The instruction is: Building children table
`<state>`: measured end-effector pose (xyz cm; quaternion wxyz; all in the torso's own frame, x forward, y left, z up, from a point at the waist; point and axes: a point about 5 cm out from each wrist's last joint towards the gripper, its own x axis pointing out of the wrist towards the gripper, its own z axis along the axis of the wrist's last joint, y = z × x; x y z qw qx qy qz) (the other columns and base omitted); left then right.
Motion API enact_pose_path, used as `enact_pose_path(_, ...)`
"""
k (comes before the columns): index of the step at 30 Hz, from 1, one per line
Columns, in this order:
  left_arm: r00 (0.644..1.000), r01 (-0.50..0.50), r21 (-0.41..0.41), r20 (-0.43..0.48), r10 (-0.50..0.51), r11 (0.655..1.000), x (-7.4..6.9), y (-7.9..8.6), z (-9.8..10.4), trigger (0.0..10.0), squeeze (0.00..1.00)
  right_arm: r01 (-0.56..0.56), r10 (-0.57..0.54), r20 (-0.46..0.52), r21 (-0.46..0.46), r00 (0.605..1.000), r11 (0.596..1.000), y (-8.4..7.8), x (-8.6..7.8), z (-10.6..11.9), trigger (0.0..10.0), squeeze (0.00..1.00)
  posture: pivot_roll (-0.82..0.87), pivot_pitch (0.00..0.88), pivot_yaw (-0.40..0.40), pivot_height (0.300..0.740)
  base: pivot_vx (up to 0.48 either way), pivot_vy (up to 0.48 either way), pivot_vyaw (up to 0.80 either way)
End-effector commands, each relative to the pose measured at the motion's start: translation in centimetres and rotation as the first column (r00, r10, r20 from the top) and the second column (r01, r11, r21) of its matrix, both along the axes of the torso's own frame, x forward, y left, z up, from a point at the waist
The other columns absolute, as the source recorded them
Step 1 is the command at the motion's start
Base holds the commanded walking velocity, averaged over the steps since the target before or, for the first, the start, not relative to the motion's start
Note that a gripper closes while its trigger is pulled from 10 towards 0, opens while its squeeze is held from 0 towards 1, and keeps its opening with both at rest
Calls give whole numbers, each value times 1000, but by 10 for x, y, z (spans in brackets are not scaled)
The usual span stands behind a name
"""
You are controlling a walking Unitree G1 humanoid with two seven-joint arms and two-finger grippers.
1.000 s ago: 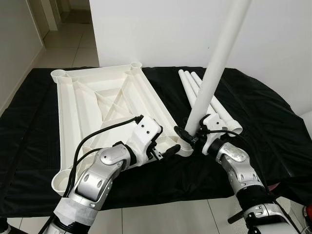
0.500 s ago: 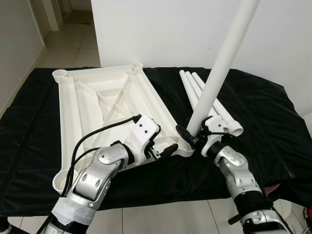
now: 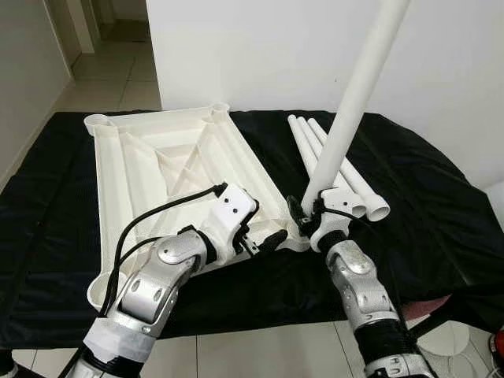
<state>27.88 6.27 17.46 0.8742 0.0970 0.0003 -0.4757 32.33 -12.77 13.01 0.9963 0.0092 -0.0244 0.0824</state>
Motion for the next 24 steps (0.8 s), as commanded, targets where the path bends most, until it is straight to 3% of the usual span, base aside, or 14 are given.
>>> enact_pose_path(1,999,-53,1,11,53,999,2,4,0,10000,0,120,-119,-126,-3,985,993,-6,-5,-23,0,0,-62,0,-24,740,0,0,0)
enact_pose_path(7,999,-53,-6,11,53,999,5,4,1,10000,0,241,-232,-139,51,963,969,5,-8,-21,0,0,-75,0,-16,740,0,0,0)
enact_pose_path(8,999,-53,-8,11,54,999,6,4,1,10000,0,241,-231,-134,60,964,969,3,-8,-20,10000,0,-80,0,-12,740,0,0,0)
enact_pose_path(12,998,-53,-15,15,53,998,8,3,3,10000,0,234,-227,-90,68,970,970,-7,-8,-12,10000,0,-81,0,-12,740,0,0,0)
enact_pose_path(13,998,-53,-15,17,53,998,8,3,3,10000,0,226,-220,-81,72,972,972,-9,-7,-11,10000,1000,-80,0,-13,740,0,0,0)
enact_pose_path(16,998,-52,-16,17,53,999,9,2,3,10000,0,220,-214,-78,75,974,973,-10,-7,-10,10000,1000,-78,0,-15,740,0,0,0)
enact_pose_path(20,998,-54,-13,18,54,998,6,2,1,10000,0,113,-110,-34,98,993,989,-15,-7,0,10000,1000,-64,0,-27,740,0,0,0)
enact_pose_path(24,997,-72,-14,24,72,997,5,4,-1,10000,0,46,-46,-2,58,999,997,-23,-6,5,10000,1000,-55,0,-39,740,0,0,0)
